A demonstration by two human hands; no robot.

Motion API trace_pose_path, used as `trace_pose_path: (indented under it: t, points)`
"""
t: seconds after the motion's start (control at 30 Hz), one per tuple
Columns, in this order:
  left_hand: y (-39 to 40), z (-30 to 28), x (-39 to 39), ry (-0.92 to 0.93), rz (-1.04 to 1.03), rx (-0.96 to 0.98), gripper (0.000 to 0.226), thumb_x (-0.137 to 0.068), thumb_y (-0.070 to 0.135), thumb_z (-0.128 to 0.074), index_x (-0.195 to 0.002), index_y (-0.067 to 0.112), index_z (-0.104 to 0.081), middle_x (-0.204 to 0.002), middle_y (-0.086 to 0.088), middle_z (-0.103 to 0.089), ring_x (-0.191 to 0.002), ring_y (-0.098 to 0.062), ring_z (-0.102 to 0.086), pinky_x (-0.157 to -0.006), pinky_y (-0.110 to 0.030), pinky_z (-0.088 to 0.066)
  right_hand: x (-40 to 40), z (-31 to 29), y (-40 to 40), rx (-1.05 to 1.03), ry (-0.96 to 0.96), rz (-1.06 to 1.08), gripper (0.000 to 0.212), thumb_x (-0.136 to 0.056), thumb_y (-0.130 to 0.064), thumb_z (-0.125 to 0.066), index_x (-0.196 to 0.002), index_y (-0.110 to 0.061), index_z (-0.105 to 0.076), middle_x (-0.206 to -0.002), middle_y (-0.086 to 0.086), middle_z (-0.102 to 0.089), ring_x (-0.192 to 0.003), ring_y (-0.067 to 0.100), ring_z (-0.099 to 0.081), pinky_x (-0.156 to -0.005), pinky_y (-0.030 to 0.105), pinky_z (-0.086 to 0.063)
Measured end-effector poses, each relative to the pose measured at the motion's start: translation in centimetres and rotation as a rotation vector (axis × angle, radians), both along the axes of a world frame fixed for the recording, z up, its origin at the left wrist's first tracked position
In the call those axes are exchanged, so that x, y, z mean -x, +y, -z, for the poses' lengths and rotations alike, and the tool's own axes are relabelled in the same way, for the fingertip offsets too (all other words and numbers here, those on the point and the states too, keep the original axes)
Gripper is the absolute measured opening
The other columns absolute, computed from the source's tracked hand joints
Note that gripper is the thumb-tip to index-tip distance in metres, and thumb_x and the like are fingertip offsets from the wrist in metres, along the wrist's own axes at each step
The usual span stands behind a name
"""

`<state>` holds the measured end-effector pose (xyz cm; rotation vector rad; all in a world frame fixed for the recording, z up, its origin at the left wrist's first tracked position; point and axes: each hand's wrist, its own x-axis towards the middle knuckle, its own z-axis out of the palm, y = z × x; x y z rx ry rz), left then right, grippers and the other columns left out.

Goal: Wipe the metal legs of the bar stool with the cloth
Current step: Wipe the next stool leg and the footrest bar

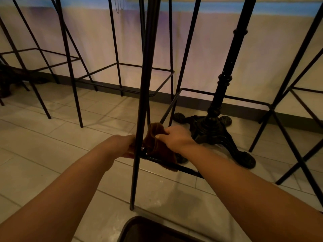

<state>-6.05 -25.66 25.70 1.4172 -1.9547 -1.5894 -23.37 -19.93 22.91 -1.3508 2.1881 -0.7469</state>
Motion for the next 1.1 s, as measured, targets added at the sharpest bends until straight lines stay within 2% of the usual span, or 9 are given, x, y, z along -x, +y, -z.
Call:
trace_pose_path:
  t: [0.07,0.13,0.23,0.4,0.5,0.63,0.87,1.0,1.1]
  points:
    - [0.1,-0.7,0.0,-0.003,0.008,0.005,0.018,-0.095,0.018,-0.05,-0.095,0.007,-0.065,-0.079,-0.007,-0.071,-0.059,-0.007,-0.066,-0.035,-0.007,-0.041,-0.2,-0.3,0.4,0.002,0.074,-0.045,0.021,-0.092,-0.04,-0.053,-0.073,-0.031,-0.054,-0.076,-0.007,-0.058,-0.073,0.007,-0.055,-0.057,0.02,-0.038]
    - [0.2,-1.2,-0.2,0.001,-0.001,0.012,0.026,-0.098,0.022,-0.044,-0.108,0.007,-0.063,-0.099,-0.011,-0.07,-0.081,-0.015,-0.065,-0.058,-0.013,-0.048,-0.6,-0.9,0.8,-0.025,0.102,-0.081,0.02,-0.092,-0.042,-0.052,-0.075,-0.031,-0.056,-0.078,-0.007,-0.06,-0.074,0.007,-0.056,-0.059,0.021,-0.039]
    - [0.5,-2.0,-0.4,0.013,-0.041,0.001,0.037,-0.1,0.031,-0.036,-0.121,0.01,-0.058,-0.112,-0.011,-0.067,-0.11,-0.026,-0.058,-0.082,-0.029,-0.035,-1.8,-1.4,1.9,-0.134,0.039,-0.19,0.026,-0.093,-0.047,-0.048,-0.079,-0.029,-0.06,-0.078,-0.005,-0.06,-0.075,0.009,-0.058,-0.063,0.026,-0.043]
    - [1.2,-2.0,-0.9,0.149,-0.01,0.034,0.039,-0.1,0.04,-0.028,-0.102,0.023,-0.063,-0.109,-0.002,-0.067,-0.097,-0.013,-0.059,-0.106,-0.039,-0.017,-3.2,-1.8,3.9,-0.153,0.024,-0.248,0.056,-0.095,-0.056,-0.035,-0.089,-0.01,-0.067,-0.067,0.001,-0.051,-0.064,0.013,-0.05,-0.059,0.028,-0.039]
    - [1.1,-1.3,-1.3,0.251,0.016,0.023,0.052,-0.098,0.047,-0.025,-0.122,0.017,-0.061,-0.117,-0.001,-0.066,-0.097,-0.007,-0.059,-0.101,-0.034,-0.015,-2.9,-2.1,4.6,-0.073,0.036,-0.251,0.046,-0.097,-0.045,-0.042,-0.089,-0.006,-0.065,-0.071,0.006,-0.051,-0.067,0.017,-0.05,-0.062,0.031,-0.039]
    - [1.1,-0.9,-1.7,0.275,0.039,0.032,0.05,-0.091,0.058,-0.032,-0.105,0.026,-0.068,-0.119,0.004,-0.064,-0.117,-0.008,-0.05,-0.102,-0.03,-0.016,-2.4,-2.5,6.1,0.025,-0.005,-0.296,0.025,-0.094,-0.039,-0.051,-0.095,-0.023,-0.07,-0.088,-0.002,-0.069,-0.083,0.01,-0.064,-0.078,0.028,-0.052]
    - [1.7,0.2,-2.8,0.387,0.079,0.208,0.013,-0.085,0.038,-0.061,-0.093,0.037,-0.07,-0.099,0.018,-0.072,-0.092,0.015,-0.058,-0.073,-0.012,-0.033,-2.5,-3.1,5.9,0.02,-0.153,-0.221,0.043,-0.092,-0.06,-0.036,-0.083,-0.031,-0.067,-0.091,-0.005,-0.067,-0.092,0.011,-0.06,-0.08,0.026,-0.044]
    - [1.7,0.4,-2.4,0.404,0.051,0.225,0.015,-0.086,0.033,-0.061,-0.098,0.032,-0.07,-0.098,0.014,-0.072,-0.092,0.013,-0.059,-0.073,-0.01,-0.035,-3.4,-2.4,3.7,-0.041,-0.026,-0.152,0.019,-0.08,-0.049,-0.067,-0.084,-0.03,-0.064,-0.084,-0.008,-0.063,-0.082,0.009,-0.061,-0.07,0.025,-0.05]
    - [1.6,0.5,-2.3,0.378,0.054,0.258,0.015,-0.087,0.034,-0.06,-0.098,0.033,-0.069,-0.092,0.02,-0.069,-0.084,0.019,-0.057,-0.07,-0.009,-0.035,-3.7,-2.3,3.3,-0.13,-0.023,-0.14,0.035,-0.077,-0.049,-0.07,-0.101,-0.023,-0.068,-0.092,-0.005,-0.065,-0.087,0.011,-0.061,-0.072,0.026,-0.05]
